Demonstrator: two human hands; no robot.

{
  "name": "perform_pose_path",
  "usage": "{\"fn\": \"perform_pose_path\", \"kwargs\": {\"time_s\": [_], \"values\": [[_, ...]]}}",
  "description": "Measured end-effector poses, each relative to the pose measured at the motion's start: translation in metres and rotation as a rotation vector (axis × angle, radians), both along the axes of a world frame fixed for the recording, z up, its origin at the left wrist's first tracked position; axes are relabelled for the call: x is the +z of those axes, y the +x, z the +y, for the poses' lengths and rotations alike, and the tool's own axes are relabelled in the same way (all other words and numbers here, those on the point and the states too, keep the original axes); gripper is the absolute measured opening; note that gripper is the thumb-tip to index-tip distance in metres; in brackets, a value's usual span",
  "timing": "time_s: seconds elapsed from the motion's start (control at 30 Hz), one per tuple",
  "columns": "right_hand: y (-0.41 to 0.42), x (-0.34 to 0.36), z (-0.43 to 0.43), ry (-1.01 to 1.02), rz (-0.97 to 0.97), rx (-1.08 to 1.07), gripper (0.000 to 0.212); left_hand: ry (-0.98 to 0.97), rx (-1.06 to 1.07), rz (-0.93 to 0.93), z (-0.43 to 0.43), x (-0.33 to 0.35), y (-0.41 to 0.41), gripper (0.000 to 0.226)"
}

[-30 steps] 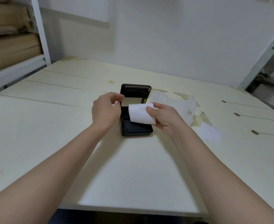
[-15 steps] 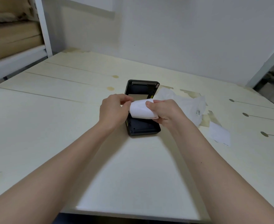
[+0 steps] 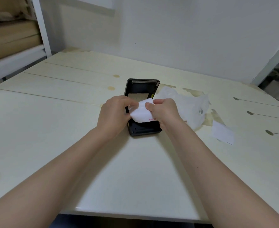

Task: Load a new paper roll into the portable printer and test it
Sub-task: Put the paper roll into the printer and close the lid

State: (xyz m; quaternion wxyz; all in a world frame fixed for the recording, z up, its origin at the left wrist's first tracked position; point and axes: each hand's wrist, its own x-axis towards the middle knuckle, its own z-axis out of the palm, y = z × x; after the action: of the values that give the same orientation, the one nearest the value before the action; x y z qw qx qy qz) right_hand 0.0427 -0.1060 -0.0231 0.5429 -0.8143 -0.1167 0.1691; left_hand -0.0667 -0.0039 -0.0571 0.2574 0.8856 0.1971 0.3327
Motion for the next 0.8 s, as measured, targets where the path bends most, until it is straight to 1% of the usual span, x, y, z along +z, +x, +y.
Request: {"fn": "perform_pose_path", "kwargs": {"time_s": [0.13,0.23,0.27,0.33,0.4,0.43,0.53,0.67,0.8], "values": [[-0.002,0.002,-0.003,0.059,0.078,-0.023,0.044,0.018,0.006,-0.038,-0.002,-0.001,0.0,0.03],[-0.003,0.007,-0.007,0.093,0.125,0.001,0.044,0.014,0.012,-0.066,-0.005,0.0,0.002,0.033],[-0.003,0.006,-0.007,0.076,0.11,0.008,0.043,0.004,0.013,-0.051,-0.006,0.0,0.003,0.034],[-0.004,0.005,-0.008,0.01,0.017,0.016,0.036,0.0,0.009,-0.026,-0.005,-0.001,0.004,0.035],[-0.004,0.004,-0.008,-0.074,-0.124,0.021,0.018,0.025,-0.006,-0.019,-0.003,-0.001,0.006,0.034],[-0.004,0.005,-0.008,-0.112,-0.177,0.018,0.013,0.048,-0.012,-0.013,-0.002,-0.001,0.006,0.034],[-0.001,0.0,-0.005,-0.199,-0.271,-0.004,0.015,0.158,-0.017,0.013,-0.003,-0.001,0.009,0.036],[0.001,-0.002,-0.004,-0.22,-0.274,0.007,0.018,0.241,0.005,0.034,-0.005,0.002,0.011,0.035],[0.005,-0.001,-0.004,-0.159,-0.217,0.056,0.018,0.283,0.053,0.064,-0.006,0.001,0.011,0.035]]}}
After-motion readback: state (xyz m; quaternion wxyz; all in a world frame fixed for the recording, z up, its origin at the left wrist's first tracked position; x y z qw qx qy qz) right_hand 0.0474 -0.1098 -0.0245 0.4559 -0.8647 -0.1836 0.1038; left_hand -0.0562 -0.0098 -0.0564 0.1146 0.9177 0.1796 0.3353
